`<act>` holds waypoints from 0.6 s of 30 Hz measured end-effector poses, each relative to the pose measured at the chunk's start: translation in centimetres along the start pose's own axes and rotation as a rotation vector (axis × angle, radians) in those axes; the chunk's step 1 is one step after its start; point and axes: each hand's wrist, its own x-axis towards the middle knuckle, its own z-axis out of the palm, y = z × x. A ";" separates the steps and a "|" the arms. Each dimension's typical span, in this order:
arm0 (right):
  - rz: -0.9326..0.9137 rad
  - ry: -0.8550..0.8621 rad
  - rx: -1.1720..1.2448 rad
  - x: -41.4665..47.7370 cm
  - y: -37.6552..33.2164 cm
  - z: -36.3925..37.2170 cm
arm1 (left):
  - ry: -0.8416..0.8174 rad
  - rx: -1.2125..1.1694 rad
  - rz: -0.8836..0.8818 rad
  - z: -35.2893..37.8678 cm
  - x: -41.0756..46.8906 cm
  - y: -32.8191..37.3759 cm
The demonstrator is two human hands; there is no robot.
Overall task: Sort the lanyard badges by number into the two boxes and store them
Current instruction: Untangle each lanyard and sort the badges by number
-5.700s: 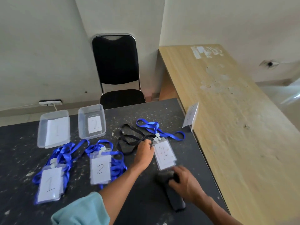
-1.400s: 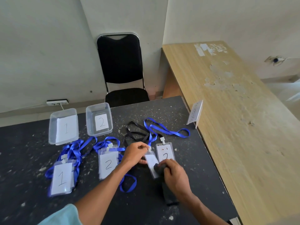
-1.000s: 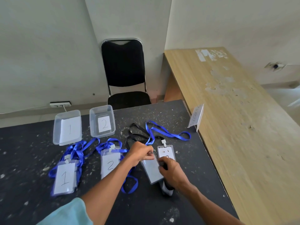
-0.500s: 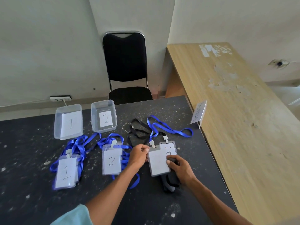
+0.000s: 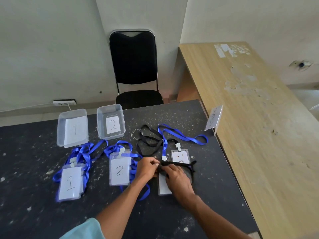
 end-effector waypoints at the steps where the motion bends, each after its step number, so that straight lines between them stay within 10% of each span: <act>1: -0.037 0.002 -0.032 -0.5 0.0 0.4 | 0.003 0.017 0.007 -0.1 0.0 0.0; 7: -0.143 -0.358 -0.081 -2.8 0.5 -3.0 | -0.005 -0.021 -0.011 0.0 -0.3 0.0; 12: -0.006 0.029 0.008 -0.1 0.8 -3.3 | -0.009 -0.008 0.009 -0.2 -0.4 0.1; 18: -0.306 -0.060 -0.161 -2.4 0.7 0.5 | -0.011 -0.020 -0.001 -0.1 -0.4 0.1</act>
